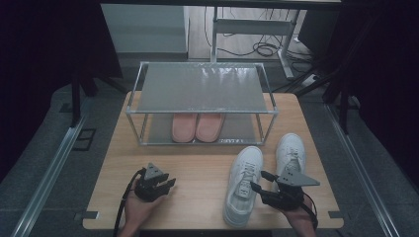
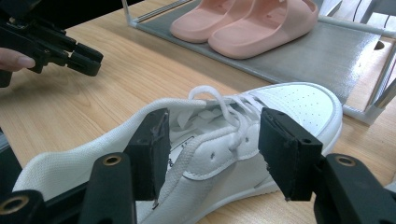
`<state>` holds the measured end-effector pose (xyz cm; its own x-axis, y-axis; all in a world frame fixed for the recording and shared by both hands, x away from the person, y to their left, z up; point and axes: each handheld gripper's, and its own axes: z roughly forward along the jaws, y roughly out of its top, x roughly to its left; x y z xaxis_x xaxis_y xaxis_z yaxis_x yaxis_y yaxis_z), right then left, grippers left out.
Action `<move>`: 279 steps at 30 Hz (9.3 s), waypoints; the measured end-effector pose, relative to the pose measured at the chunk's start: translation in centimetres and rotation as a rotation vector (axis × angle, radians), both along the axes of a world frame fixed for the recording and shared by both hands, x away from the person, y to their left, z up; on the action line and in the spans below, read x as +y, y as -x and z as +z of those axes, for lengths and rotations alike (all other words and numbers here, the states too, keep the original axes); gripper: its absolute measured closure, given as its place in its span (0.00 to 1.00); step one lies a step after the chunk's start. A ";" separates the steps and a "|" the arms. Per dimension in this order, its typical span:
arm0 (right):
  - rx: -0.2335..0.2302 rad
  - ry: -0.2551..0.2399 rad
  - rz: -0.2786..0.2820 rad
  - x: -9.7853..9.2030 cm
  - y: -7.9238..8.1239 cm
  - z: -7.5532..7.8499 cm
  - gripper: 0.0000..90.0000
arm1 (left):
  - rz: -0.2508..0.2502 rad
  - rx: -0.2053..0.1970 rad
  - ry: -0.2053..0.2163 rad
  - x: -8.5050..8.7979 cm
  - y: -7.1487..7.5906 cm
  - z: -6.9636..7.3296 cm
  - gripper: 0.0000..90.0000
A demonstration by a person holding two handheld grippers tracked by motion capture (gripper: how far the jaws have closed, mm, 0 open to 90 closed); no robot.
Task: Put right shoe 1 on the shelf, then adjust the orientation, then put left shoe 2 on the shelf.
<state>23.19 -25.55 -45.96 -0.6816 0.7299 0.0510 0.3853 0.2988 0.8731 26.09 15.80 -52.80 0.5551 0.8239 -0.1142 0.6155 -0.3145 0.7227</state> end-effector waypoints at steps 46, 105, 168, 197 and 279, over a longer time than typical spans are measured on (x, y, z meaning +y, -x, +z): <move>0.045 0.015 0.121 3.8 1.3 0.0 0.84 | -0.012 0.027 0.068 1.4 0.3 0.6 0.45; 0.119 0.172 0.055 0.8 1.5 -1.3 1.00 | -0.003 0.060 0.019 1.6 0.0 -0.4 0.46; 0.133 0.426 -0.104 1.5 -4.6 0.3 1.00 | 0.001 0.044 0.036 1.8 -0.2 0.0 0.46; 0.162 0.512 -0.036 4.5 -5.2 -0.8 1.00 | 0.005 0.031 0.042 2.0 -0.1 0.4 0.47; 0.103 0.086 0.043 -0.1 0.4 0.6 0.89 | 0.017 0.032 0.053 2.4 -0.2 0.5 0.47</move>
